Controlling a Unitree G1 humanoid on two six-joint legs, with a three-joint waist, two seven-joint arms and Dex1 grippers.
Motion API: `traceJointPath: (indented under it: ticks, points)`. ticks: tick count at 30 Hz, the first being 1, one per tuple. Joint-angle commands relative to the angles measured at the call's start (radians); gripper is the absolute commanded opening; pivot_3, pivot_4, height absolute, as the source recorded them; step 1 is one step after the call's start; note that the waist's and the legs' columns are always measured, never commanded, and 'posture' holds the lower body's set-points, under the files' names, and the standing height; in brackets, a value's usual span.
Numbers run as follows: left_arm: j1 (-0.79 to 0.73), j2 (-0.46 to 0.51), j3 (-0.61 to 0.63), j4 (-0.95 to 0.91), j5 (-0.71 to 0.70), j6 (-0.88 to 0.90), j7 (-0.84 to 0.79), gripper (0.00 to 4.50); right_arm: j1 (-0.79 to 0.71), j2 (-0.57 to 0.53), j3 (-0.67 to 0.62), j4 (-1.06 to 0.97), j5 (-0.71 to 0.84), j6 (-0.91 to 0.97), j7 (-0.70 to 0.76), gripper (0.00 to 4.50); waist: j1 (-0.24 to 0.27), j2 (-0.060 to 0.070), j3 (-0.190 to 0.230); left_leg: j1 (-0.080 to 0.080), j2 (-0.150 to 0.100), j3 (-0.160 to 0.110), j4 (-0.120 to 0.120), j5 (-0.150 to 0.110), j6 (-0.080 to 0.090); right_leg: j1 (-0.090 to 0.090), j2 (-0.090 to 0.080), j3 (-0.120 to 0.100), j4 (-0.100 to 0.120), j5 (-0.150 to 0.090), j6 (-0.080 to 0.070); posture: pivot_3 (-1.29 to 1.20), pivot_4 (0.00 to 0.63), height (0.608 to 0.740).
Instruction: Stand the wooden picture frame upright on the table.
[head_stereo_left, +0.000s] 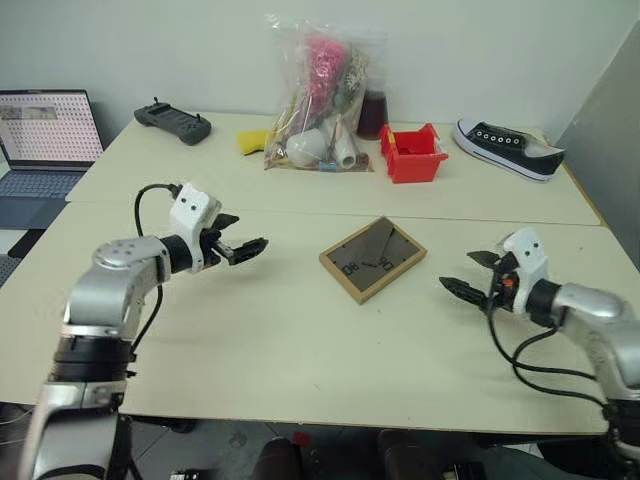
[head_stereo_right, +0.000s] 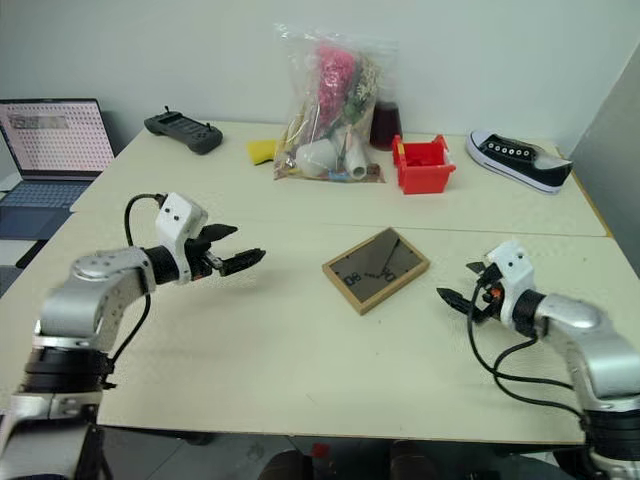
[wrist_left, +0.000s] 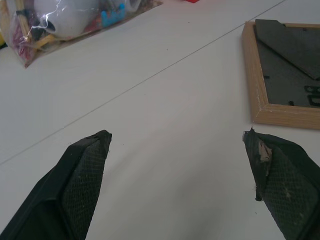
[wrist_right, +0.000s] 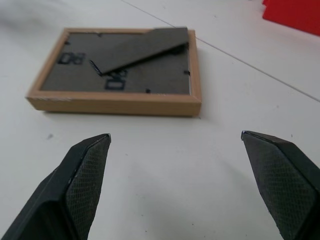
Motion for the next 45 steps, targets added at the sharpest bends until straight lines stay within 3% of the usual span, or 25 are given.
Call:
traceJointPath:
  ticks: [1,7,8,11,18,28,29,37,45]
  points:
    - [-0.049,0.010,-0.021,0.054,0.035,-0.063,-0.032,4.50,-0.015,-0.017,-0.023,-0.031,0.022,0.016,0.005,4.44,0.000,0.000,0.000,0.000,0.000,0.000,0.000,0.000,0.000,0.000,0.000,0.000,0.000,0.000,0.000,0.00,0.150,0.740]
    - [-0.113,-0.047,-0.039,0.120,0.057,-0.096,-0.025,4.50,0.009,0.021,-0.042,-0.070,-0.008,0.042,-0.117,4.44,0.003,0.000,0.000,-0.003,0.000,0.000,0.001,0.000,0.000,-0.001,0.000,-0.001,0.000,0.000,0.000,0.00,0.150,0.740]
    - [-0.129,-0.068,-0.047,0.148,0.075,-0.110,-0.003,4.33,0.017,0.037,-0.044,-0.079,-0.012,0.049,-0.148,4.48,0.004,0.000,0.000,-0.003,0.000,-0.001,0.001,0.000,0.000,-0.001,0.000,-0.001,0.000,0.000,0.000,0.00,0.150,0.740]
    - [-0.182,-0.157,-0.062,0.253,0.110,-0.133,0.071,3.95,0.047,0.082,-0.026,-0.098,-0.040,0.060,-0.227,4.04,0.007,-0.001,-0.001,-0.003,0.000,-0.001,0.001,0.000,0.000,-0.001,0.000,-0.001,0.000,0.000,0.000,0.00,0.150,0.740]
    - [-0.297,-0.320,-0.189,0.446,0.202,-0.149,0.053,2.32,0.011,0.195,0.064,-0.056,-0.167,0.061,-0.412,2.31,0.004,-0.001,-0.001,-0.005,-0.001,-0.002,0.003,0.000,0.000,-0.002,-0.001,-0.003,0.000,0.000,0.000,0.00,0.150,0.740]
    - [-0.474,-0.434,-0.217,0.812,0.301,-0.290,0.056,0.21,-0.109,0.395,0.183,0.104,-0.263,0.027,-0.520,0.00,0.001,-0.001,-0.001,-0.005,-0.001,-0.002,0.002,0.000,0.000,-0.003,0.000,-0.002,0.000,0.000,0.000,0.00,0.150,0.740]
    - [-0.482,-0.440,-0.217,0.829,0.307,-0.297,0.051,0.02,-0.118,0.407,0.192,0.124,-0.271,0.019,-0.520,0.00,0.001,-0.001,-0.001,-0.006,-0.001,-0.003,0.002,0.000,0.000,-0.003,0.000,-0.003,0.000,0.000,0.000,0.00,0.150,0.740]
    - [-0.454,-0.457,-0.249,0.789,0.343,-0.270,-0.061,0.01,-0.199,0.455,0.257,0.252,-0.317,-0.043,-0.476,0.00,-0.001,0.000,-0.001,-0.006,-0.001,-0.003,0.002,0.000,0.000,-0.004,0.000,-0.003,0.000,0.000,0.000,0.00,0.150,0.740]
    - [-0.274,-0.395,-0.256,0.396,0.308,-0.047,-0.146,0.01,-0.264,0.498,0.279,0.292,-0.322,-0.060,-0.425,0.00,-0.010,0.000,-0.001,-0.006,0.000,-0.003,0.002,0.002,-0.003,-0.004,0.000,-0.003,0.001,0.000,0.000,0.00,0.150,0.740]
